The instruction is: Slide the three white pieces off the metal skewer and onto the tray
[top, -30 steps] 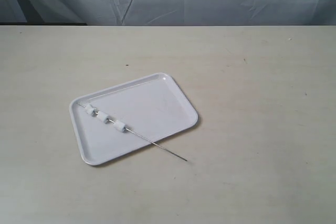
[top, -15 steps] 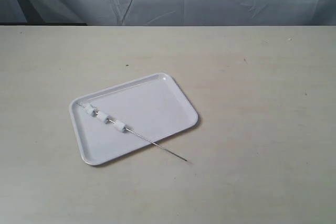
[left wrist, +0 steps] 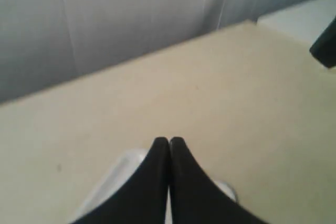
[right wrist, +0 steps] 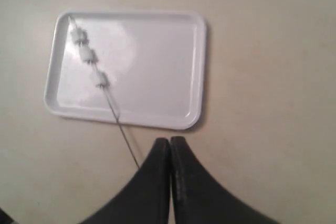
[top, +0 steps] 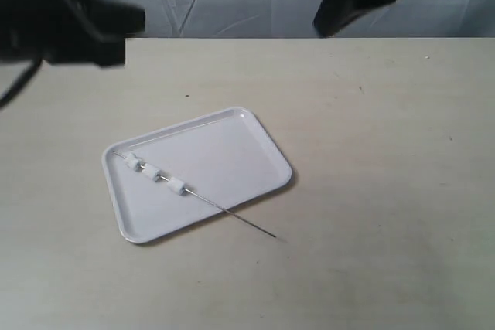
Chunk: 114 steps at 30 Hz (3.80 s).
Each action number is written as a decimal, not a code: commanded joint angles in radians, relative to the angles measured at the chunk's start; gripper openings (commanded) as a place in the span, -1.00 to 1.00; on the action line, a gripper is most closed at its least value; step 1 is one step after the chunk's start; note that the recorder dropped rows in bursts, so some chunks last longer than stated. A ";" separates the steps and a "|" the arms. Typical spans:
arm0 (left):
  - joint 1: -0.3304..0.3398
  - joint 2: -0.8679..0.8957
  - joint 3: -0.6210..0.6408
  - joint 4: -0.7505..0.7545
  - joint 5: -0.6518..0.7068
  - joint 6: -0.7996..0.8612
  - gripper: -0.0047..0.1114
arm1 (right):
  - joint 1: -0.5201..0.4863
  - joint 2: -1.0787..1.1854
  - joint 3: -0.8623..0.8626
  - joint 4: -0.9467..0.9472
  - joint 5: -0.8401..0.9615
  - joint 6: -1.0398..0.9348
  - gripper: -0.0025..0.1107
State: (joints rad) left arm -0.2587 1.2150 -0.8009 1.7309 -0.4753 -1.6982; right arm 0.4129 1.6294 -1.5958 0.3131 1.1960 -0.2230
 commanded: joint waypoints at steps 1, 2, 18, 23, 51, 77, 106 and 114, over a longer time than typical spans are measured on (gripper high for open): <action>-0.002 0.103 0.111 0.014 0.051 -0.007 -0.92 | 0.028 0.167 0.006 0.095 0.025 -0.116 -0.94; -0.002 0.126 0.132 0.014 0.082 -0.007 -0.92 | 0.038 0.195 0.006 0.099 0.025 -0.134 -0.94; 0.000 0.338 0.192 0.014 0.316 0.242 -0.86 | 0.327 0.514 0.006 -0.104 -0.082 -0.327 -0.42; 0.002 0.338 0.192 0.014 0.392 0.183 -0.72 | 0.346 0.541 0.006 -0.056 -0.082 -0.325 -0.36; 0.070 0.338 0.192 0.014 0.292 0.135 -0.70 | 0.346 0.573 0.092 -0.103 -0.135 -0.194 -0.36; 0.070 0.319 0.170 -0.014 0.113 0.039 -0.55 | 0.343 0.456 0.095 -0.110 -0.107 -0.119 -0.97; 0.068 0.334 0.312 -0.555 -0.360 -0.341 0.06 | 0.343 -0.093 0.637 -0.223 -0.279 0.127 -0.97; 0.068 0.380 0.341 -0.842 -0.494 -0.168 0.05 | 0.343 -0.090 0.637 -0.124 -0.276 0.127 -0.97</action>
State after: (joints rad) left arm -0.1897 1.5825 -0.4658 0.9480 -0.9606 -1.9118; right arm 0.7606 1.5470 -0.9630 0.1537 0.9221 -0.0983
